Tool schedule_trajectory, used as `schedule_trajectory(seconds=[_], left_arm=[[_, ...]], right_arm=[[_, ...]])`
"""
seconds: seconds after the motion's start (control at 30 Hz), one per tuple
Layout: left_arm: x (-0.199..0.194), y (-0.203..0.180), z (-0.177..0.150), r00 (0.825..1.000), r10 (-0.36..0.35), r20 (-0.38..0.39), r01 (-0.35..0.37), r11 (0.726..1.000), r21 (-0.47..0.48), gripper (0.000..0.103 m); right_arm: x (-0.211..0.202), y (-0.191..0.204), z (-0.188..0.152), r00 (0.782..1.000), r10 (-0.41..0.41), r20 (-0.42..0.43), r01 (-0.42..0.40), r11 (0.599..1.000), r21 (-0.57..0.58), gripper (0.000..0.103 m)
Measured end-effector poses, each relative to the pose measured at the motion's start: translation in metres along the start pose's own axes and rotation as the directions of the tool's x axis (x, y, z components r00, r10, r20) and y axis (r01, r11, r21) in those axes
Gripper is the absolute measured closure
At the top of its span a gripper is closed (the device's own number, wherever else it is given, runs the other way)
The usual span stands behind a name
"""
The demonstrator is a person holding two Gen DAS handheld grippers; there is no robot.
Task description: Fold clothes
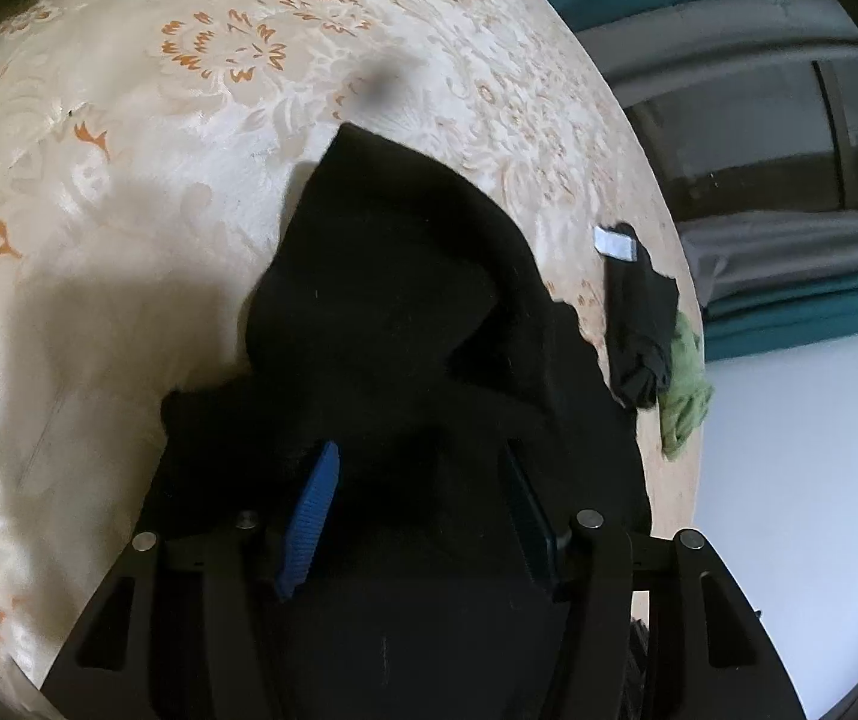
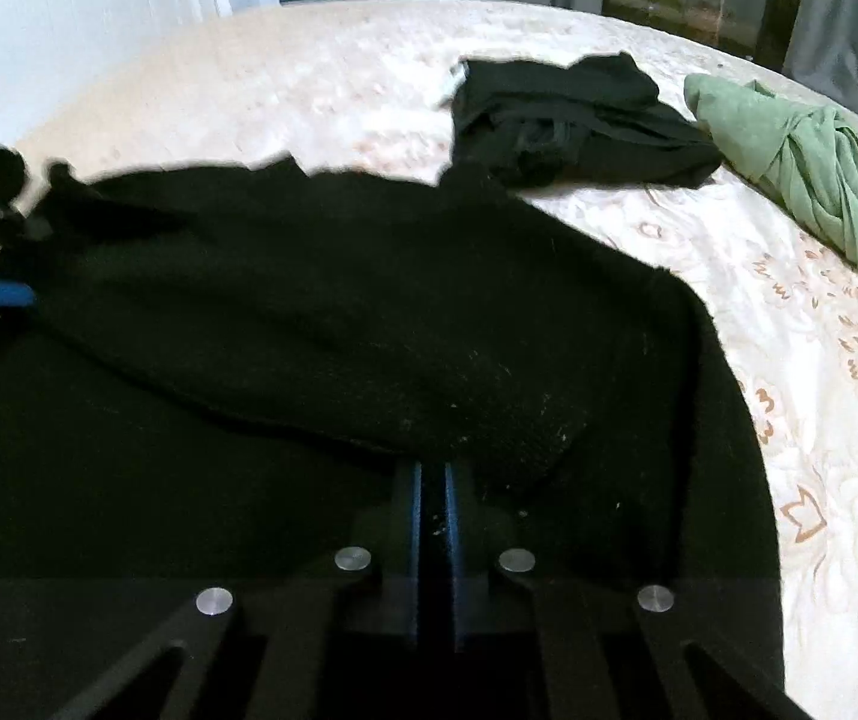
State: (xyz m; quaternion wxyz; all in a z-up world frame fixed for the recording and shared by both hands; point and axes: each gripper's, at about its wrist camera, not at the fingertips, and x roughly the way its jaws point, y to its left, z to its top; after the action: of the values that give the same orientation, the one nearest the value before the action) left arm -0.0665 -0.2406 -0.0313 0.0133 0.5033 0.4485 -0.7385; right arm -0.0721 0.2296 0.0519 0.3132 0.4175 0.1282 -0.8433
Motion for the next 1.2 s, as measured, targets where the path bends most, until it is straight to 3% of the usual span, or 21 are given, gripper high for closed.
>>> schedule_trajectory(seconds=[0.1,0.23,0.33,0.47,0.53,0.63,0.8,0.93,1.03,1.07,1.17,1.2], left_arm=[[-0.007,-0.011,-0.018,0.999,-0.014,-0.050,0.016,0.999,0.039,0.045],[-0.009,-0.027,-0.047,0.996,-0.048,-0.078,0.053,0.997,0.057,0.045],[0.000,-0.035,-0.066,0.994,-0.070,-0.083,0.072,0.997,0.021,0.045],[0.022,-0.038,-0.085,0.991,-0.058,-0.124,0.056,0.998,-0.021,0.045],[0.033,-0.039,-0.092,0.984,-0.073,-0.162,0.067,0.997,-0.039,0.045],[0.043,-0.044,-0.096,0.981,-0.090,-0.172,0.084,0.996,-0.043,0.045],[0.057,-0.050,-0.100,0.980,-0.104,-0.168,0.094,0.993,-0.066,0.047],[0.063,-0.042,-0.099,0.981,-0.079,-0.177,0.062,0.993,-0.100,0.063],[0.060,-0.033,-0.095,0.979,-0.096,-0.178,0.072,0.988,-0.133,0.067],[0.059,-0.033,-0.094,0.981,-0.095,-0.171,0.073,0.989,-0.130,0.069],[0.060,-0.034,-0.090,0.983,-0.103,-0.154,0.087,0.991,-0.105,0.077],[0.060,-0.035,-0.089,0.983,-0.107,-0.147,0.093,0.991,-0.100,0.083]], right_arm=[[-0.024,0.008,-0.009,0.998,0.057,0.010,-0.057,0.998,-0.026,0.098],[-0.034,0.026,-0.036,0.989,0.122,-0.080,-0.129,0.988,-0.087,0.098],[-0.027,0.035,-0.052,0.984,0.114,-0.138,-0.131,0.984,-0.121,0.096],[-0.043,0.016,-0.043,0.966,0.251,-0.068,-0.252,0.968,-0.003,0.080],[-0.054,0.001,-0.035,0.955,0.297,-0.006,-0.296,0.953,0.058,0.080],[-0.056,-0.013,-0.019,0.977,0.212,0.029,-0.214,0.975,0.055,0.080],[-0.030,-0.025,0.002,0.984,0.179,-0.013,-0.178,0.981,0.073,0.080],[-0.006,-0.018,0.003,0.981,0.173,-0.085,-0.170,0.985,0.040,0.077],[0.000,-0.015,-0.003,0.979,0.173,-0.110,-0.171,0.985,0.023,0.072],[-0.001,-0.013,-0.005,0.982,0.158,-0.106,-0.158,0.987,0.004,0.073],[-0.005,-0.005,-0.009,0.990,0.111,-0.089,-0.116,0.992,-0.056,0.093],[-0.007,-0.002,-0.010,0.992,0.096,-0.082,-0.102,0.992,-0.075,0.095]])
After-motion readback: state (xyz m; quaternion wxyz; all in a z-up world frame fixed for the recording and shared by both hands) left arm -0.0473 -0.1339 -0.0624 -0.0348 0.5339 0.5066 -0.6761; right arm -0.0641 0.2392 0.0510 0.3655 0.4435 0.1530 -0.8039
